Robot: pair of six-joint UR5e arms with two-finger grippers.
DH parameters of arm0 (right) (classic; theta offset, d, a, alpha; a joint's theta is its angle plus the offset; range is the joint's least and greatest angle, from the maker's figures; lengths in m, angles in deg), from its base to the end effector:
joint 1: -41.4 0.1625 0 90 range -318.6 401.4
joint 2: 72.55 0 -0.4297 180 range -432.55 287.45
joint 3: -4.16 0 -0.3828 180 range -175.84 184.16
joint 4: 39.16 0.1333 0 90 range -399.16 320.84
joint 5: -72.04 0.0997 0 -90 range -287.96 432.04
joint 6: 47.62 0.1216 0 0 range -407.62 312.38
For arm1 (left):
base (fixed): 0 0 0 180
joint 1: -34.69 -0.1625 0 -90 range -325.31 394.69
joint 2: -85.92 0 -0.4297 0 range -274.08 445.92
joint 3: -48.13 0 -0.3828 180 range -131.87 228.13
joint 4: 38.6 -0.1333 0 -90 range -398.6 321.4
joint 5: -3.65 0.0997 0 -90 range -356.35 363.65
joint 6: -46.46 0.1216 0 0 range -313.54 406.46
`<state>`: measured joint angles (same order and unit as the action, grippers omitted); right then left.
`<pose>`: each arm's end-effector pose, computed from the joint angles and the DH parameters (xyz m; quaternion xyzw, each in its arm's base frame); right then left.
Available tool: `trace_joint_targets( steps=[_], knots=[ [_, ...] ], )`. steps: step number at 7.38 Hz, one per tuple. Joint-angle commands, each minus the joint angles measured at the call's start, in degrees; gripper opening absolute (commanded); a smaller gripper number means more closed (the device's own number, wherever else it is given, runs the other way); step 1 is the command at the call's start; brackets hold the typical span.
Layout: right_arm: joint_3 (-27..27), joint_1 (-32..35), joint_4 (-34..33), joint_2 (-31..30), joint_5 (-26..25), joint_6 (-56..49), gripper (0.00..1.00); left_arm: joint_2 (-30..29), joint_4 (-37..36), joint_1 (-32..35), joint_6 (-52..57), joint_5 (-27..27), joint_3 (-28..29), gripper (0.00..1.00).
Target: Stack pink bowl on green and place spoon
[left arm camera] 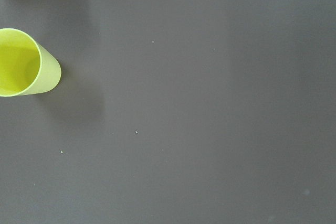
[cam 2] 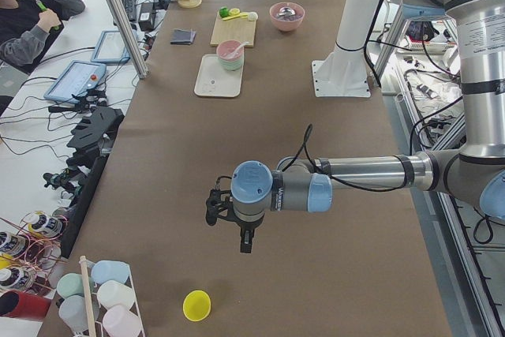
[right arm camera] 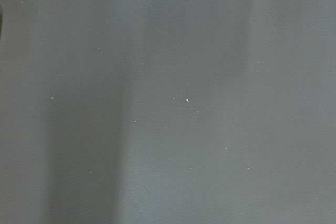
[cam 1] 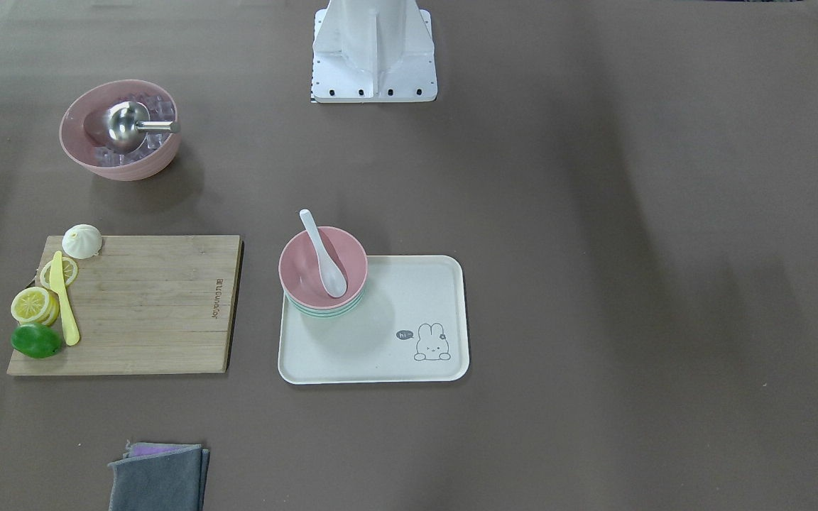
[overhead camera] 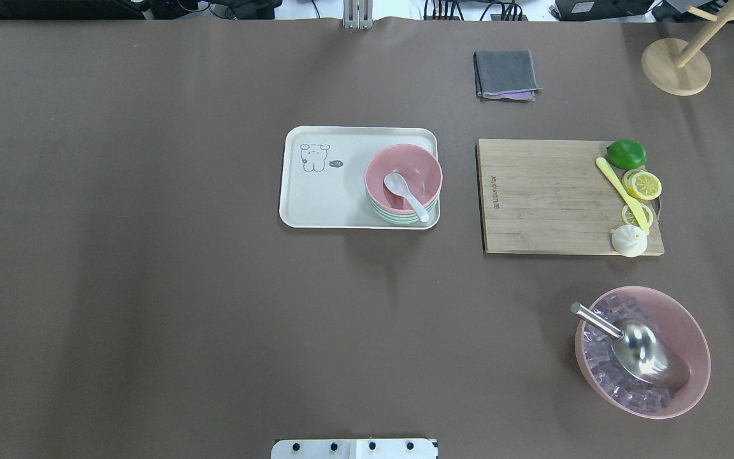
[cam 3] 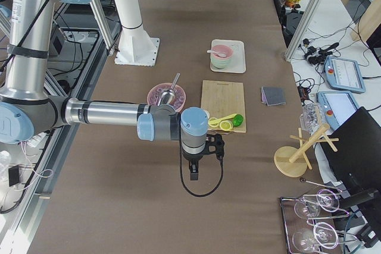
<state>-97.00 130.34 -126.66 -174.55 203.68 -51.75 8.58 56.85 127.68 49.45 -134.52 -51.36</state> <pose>0.0452 -0.3966 0.6764 0.0231 -0.3549 -0.0475 0.9334 -0.0630 -0.3881 0.6800 0.0394 0.4065 0.0081 0.9128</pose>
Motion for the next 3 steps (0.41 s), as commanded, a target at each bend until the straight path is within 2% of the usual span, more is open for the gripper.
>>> trace_joint_targets(
  steps=[1,3],
  knots=[
    [-0.35,0.00,-0.04,-0.04,-0.07,0.00,1.00,0.00,0.00,0.00,0.00,0.00,0.00,0.99],
    [-0.35,0.00,-0.04,-0.03,-0.07,0.00,1.00,0.08,0.00,0.00,0.09,0.00,0.09,0.99]
  ],
)
